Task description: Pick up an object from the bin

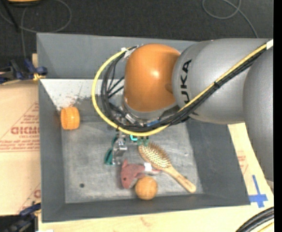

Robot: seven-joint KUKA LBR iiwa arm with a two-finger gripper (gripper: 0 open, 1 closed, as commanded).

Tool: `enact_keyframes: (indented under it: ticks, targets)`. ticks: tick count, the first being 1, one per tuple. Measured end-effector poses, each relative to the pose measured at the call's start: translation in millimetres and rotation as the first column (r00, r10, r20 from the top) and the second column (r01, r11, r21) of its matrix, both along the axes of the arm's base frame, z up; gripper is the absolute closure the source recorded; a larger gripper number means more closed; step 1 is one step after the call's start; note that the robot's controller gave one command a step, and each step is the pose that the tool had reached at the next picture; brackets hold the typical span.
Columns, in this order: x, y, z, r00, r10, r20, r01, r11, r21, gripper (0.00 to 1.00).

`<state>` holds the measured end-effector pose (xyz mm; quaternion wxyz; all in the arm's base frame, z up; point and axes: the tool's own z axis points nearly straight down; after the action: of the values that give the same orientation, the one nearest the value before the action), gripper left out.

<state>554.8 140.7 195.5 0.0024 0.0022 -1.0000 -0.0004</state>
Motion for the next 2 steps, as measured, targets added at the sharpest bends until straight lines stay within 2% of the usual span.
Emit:
enact_keyframes:
  ticks: [1, 2]
  targets:
    - [1.7, -0.6, 4.4, 1.0, -0.003, 0.008, 0.003, 1.0, 0.001, 0.0]
    - [-1.2, -11.6, 0.3, 0.996, 0.09, 0.01, -0.09, 0.996, 0.0, 0.0]
